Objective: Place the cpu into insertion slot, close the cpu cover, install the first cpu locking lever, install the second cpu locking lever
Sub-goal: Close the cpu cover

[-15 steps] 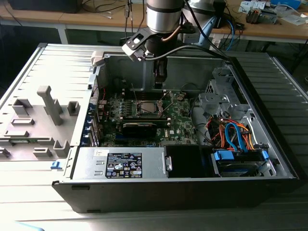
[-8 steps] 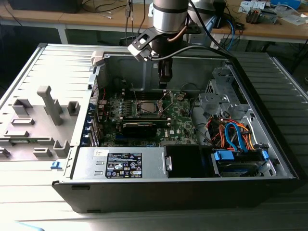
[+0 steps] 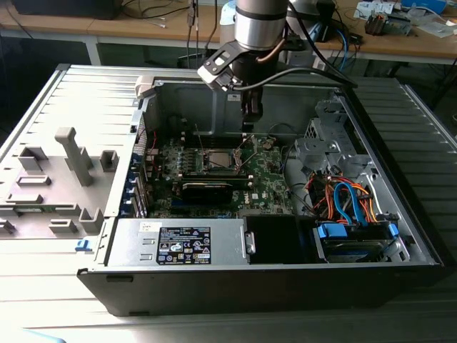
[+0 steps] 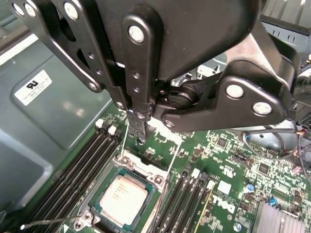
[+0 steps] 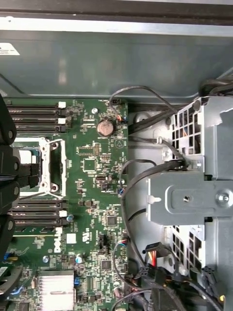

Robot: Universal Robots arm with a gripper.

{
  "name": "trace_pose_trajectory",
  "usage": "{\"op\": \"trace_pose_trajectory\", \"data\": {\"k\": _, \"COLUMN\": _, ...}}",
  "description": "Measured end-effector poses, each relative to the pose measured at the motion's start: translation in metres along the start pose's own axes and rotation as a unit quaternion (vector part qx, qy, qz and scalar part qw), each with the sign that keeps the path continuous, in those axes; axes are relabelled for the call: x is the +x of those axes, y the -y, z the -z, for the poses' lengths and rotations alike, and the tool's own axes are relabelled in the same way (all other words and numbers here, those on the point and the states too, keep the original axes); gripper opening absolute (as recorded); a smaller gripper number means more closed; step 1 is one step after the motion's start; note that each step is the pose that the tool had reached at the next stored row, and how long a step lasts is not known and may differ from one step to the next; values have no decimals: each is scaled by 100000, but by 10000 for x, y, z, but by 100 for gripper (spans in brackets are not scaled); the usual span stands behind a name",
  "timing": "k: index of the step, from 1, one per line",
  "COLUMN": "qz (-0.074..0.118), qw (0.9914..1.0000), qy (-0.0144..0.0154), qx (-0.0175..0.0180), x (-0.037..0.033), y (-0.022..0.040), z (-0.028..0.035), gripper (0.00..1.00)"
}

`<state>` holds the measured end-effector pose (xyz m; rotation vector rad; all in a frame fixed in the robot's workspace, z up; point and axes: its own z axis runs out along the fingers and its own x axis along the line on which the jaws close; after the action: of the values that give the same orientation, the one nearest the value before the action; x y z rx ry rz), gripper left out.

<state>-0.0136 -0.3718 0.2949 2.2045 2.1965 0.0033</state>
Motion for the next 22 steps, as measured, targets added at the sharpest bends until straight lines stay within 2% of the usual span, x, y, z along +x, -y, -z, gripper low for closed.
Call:
{"op": "trace_pose_trajectory", "data": {"k": 5, "qz": 5, "qw": 100000, "qy": 9, "qx": 94, "x": 1, "y": -106, "z": -16, "gripper": 11}}
{"op": "trace_pose_trajectory", "data": {"k": 8, "qz": 18, "qw": 100000, "qy": 19, "qx": 205, "x": 1, "y": -205, "z": -36, "gripper": 11}}
{"op": "trace_pose_trajectory", "data": {"k": 11, "qz": 28, "qw": 100000, "qy": 19, "qx": 243, "x": 2, "y": -252, "z": -54, "gripper": 11}}
{"op": "trace_pose_trajectory", "data": {"k": 15, "qz": 64, "qw": 99999, "qy": 27, "qx": 349, "x": 8, "y": -340, "z": -99, "gripper": 11}}
{"op": "trace_pose_trajectory", "data": {"k": 17, "qz": 85, "qw": 99999, "qy": 24, "qx": 477, "x": 10, "y": -426, "z": -128, "gripper": 11}}
{"op": "trace_pose_trajectory", "data": {"k": 19, "qz": 97, "qw": 99998, "qy": 27, "qx": 579, "x": 11, "y": -483, "z": -158, "gripper": 11}}
{"op": "trace_pose_trajectory", "data": {"k": 22, "qz": 230, "qw": 99998, "qy": 24, "qx": 601, "x": 13, "y": -504, "z": -218, "gripper": 11}}
